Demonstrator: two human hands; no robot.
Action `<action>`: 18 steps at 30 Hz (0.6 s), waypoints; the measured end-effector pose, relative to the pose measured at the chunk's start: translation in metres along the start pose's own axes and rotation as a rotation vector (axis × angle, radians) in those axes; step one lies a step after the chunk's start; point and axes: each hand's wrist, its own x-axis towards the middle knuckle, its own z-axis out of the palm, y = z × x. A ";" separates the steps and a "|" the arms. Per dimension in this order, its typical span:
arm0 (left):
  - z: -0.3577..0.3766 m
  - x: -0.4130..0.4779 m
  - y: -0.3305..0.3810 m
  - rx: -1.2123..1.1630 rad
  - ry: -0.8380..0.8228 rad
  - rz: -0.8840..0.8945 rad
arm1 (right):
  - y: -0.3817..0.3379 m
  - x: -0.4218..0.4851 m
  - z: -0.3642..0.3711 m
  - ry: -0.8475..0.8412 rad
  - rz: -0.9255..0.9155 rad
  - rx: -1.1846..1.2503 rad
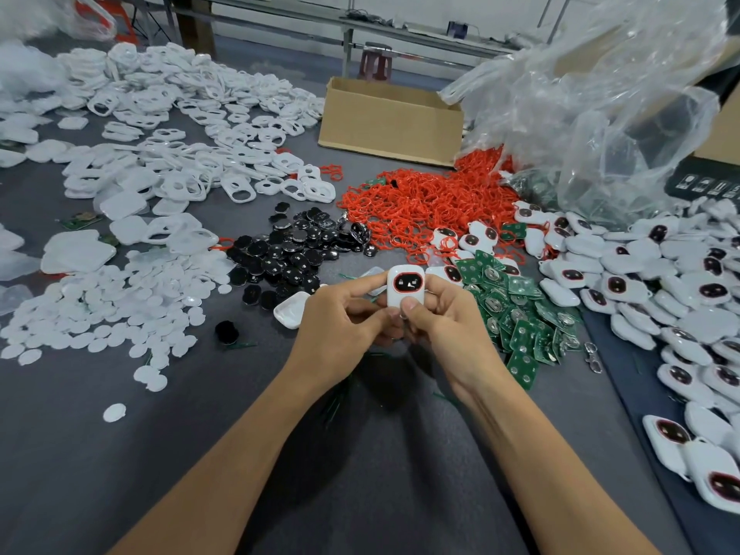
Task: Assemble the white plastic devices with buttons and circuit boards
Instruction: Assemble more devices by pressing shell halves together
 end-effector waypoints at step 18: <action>-0.006 0.001 0.012 -0.513 -0.210 0.000 | 0.002 -0.012 0.006 0.287 -0.812 -0.727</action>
